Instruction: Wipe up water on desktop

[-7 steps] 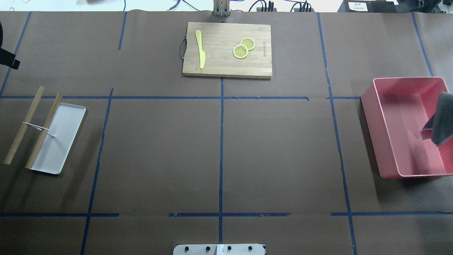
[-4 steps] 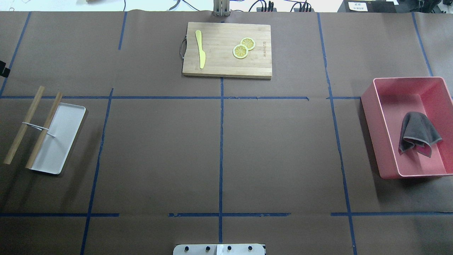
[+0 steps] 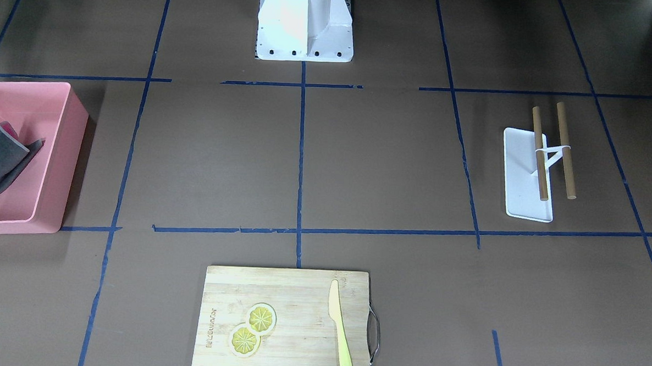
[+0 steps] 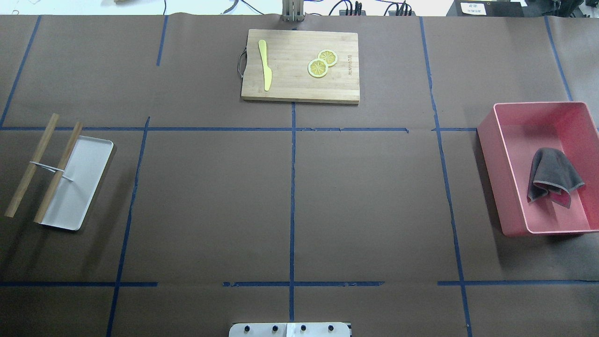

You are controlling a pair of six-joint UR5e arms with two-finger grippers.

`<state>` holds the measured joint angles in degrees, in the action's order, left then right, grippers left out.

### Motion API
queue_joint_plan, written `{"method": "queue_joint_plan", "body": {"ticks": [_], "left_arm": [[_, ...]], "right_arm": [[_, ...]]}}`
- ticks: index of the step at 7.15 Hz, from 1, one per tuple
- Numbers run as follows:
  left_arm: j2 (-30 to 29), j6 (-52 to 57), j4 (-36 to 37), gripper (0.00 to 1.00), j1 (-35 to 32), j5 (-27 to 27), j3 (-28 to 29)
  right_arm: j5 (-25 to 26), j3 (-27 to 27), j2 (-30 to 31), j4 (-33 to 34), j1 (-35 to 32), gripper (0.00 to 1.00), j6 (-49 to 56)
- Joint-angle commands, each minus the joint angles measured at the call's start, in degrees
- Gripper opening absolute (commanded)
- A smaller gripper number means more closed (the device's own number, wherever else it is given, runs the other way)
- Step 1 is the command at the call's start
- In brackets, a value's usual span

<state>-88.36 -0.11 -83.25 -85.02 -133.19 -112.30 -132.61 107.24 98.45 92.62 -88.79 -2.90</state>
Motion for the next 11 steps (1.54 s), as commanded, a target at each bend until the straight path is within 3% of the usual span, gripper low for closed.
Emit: {"method": "queue_joint_plan", "body": {"ticks": [1,2,5,11], "left_arm": [[0.3,15.1,1.3,1.00,-7.6,-5.2,10.8],[0.6,15.4,1.3,1.00,-7.7,-5.2,13.1],[4.1,15.3,0.4,1.00,-7.7,-5.4,12.9],[3.3,15.2,-0.7,1.00,-7.5,-4.8,13.3]], "right_arm": [[0.0,-4.8,-0.4,0.0,-2.3,1.00,6.5],[0.0,-4.9,-0.3,0.0,-2.4,1.00,6.6],[-0.3,-5.6,-0.3,-0.3,-2.3,1.00,5.7],[-0.5,-5.9,-0.5,-0.9,-1.9,1.00,5.7]]}}
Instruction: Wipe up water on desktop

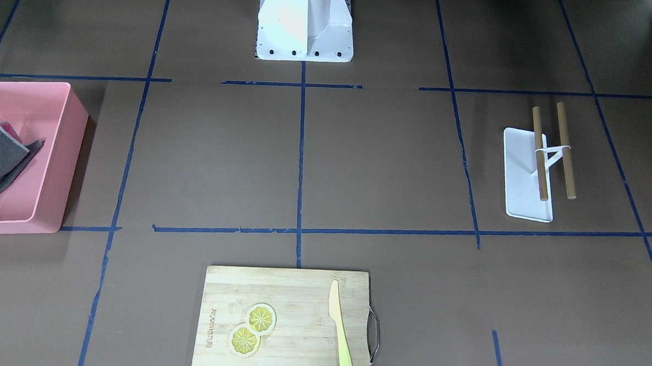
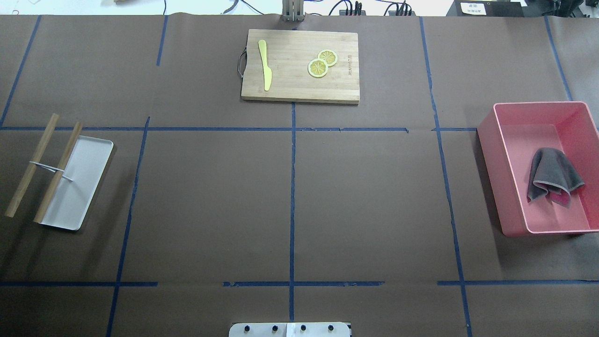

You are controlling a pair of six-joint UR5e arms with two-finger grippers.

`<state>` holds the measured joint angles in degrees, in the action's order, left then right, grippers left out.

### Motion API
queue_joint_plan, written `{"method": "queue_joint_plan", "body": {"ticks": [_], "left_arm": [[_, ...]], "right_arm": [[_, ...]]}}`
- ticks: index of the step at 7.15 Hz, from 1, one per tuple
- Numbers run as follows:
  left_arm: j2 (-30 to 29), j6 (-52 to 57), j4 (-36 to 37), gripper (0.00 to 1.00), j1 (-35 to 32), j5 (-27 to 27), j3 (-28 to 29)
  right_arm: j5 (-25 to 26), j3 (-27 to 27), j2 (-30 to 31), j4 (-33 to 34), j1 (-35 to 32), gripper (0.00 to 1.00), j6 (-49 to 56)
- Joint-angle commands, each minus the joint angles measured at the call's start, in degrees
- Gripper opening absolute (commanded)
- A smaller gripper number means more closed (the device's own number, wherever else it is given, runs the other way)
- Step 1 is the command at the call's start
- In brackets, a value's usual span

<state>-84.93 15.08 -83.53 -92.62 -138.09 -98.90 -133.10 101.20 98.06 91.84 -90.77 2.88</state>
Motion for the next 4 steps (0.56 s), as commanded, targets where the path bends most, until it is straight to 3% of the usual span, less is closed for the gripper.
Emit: {"method": "queue_joint_plan", "body": {"ticks": [1,4], "left_arm": [[0.0,0.1,-0.5,1.00,0.1,0.0,-0.8],[-0.4,0.0,-0.7,1.00,0.2,0.1,0.0]], "right_arm": [[-0.1,0.3,-0.1,-0.1,0.2,1.00,-0.2],[-0.4,1.8,-0.8,-0.1,0.2,1.00,-0.1]]}}
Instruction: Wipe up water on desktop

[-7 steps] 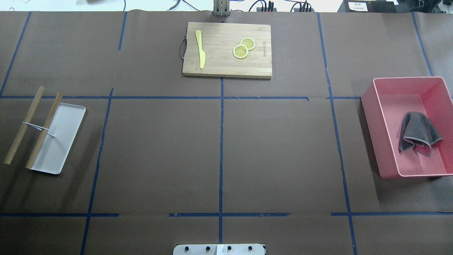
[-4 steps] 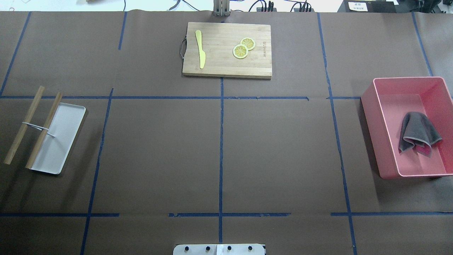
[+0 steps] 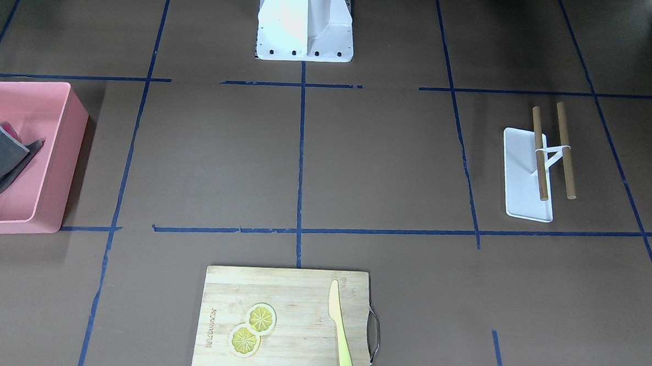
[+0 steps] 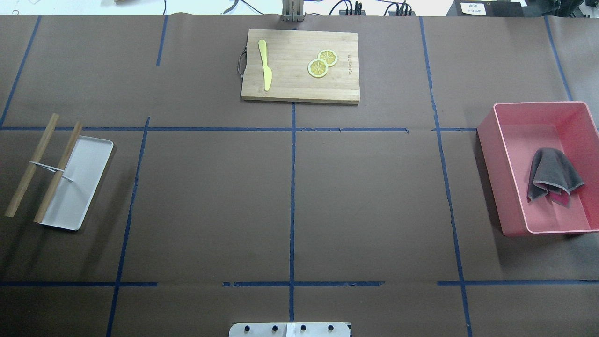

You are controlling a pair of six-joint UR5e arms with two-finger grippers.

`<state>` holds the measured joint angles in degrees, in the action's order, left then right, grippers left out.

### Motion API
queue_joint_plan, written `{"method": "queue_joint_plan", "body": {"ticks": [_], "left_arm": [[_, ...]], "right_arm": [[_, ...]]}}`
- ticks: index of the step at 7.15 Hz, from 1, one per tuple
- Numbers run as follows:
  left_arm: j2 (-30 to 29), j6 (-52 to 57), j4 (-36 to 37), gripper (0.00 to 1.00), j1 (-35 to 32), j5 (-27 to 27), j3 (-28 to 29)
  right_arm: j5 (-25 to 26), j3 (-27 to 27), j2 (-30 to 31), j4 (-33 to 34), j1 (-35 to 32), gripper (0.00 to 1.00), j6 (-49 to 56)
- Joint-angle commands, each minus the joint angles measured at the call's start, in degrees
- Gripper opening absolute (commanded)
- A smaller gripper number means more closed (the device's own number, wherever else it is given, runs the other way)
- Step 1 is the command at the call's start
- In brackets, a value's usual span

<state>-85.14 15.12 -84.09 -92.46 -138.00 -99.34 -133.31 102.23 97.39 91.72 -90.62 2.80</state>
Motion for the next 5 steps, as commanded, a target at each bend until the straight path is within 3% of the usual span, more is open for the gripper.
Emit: {"method": "queue_joint_plan", "body": {"ticks": [1,5], "left_arm": [[-0.2,-0.2,0.1,1.00,0.2,0.1,0.0],[-0.2,-0.5,0.2,1.00,0.4,0.2,-1.2]], "right_arm": [[-0.5,0.9,-0.2,0.1,0.1,1.00,0.0],[0.1,0.4,-1.6,0.1,2.2,1.00,0.0]]}}
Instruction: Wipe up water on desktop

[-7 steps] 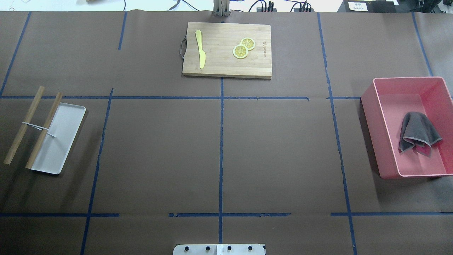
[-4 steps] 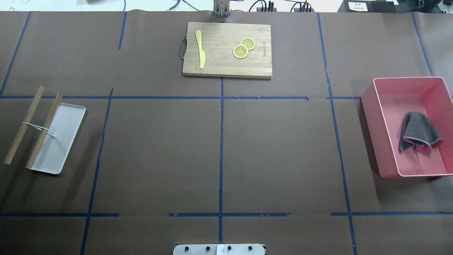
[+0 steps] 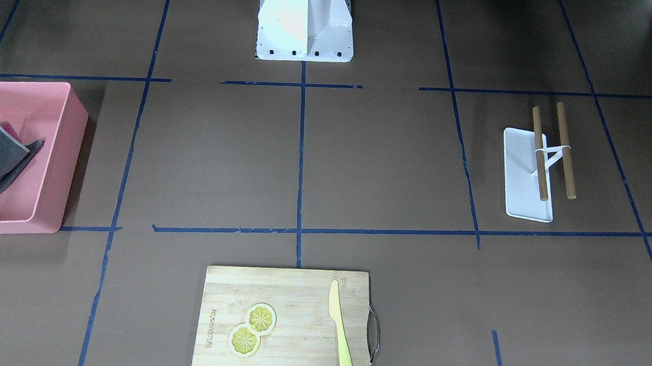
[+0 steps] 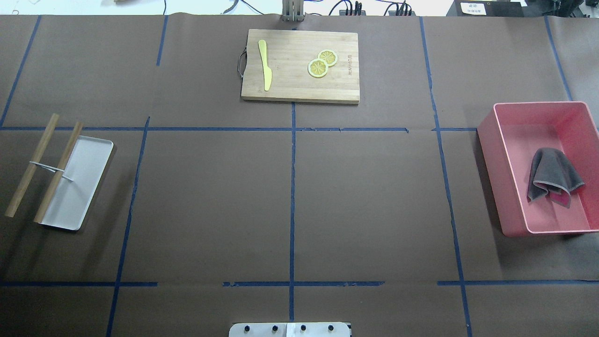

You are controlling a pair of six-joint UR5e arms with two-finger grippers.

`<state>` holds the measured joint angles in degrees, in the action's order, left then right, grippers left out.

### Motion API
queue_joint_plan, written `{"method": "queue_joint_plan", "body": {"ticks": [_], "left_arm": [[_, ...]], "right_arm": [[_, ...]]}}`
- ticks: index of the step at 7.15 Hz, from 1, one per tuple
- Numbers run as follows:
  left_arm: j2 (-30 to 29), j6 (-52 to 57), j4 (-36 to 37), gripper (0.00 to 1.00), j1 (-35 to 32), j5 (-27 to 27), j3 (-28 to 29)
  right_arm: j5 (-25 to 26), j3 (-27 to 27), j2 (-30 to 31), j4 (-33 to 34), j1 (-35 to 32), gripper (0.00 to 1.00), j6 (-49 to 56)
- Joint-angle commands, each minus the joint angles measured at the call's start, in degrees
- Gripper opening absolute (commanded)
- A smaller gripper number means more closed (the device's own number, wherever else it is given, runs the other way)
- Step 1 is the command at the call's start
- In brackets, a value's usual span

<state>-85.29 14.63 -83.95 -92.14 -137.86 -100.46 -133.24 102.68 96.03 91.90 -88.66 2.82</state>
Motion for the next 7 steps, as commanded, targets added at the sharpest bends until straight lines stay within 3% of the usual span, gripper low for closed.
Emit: {"method": "queue_joint_plan", "body": {"ticks": [1,5,7], "left_arm": [[0.0,0.0,0.0,1.00,0.0,0.0,-0.1],[-0.1,-0.1,0.5,1.00,0.0,0.0,0.1],[-0.1,0.0,0.5,1.00,0.0,0.0,-2.6]], "right_arm": [[0.1,-0.1,-0.2,-0.1,0.2,1.00,0.1],[-0.5,0.2,-0.1,0.2,0.2,1.00,0.2],[-0.2,-0.6,-0.2,-0.1,0.2,1.00,0.1]]}}
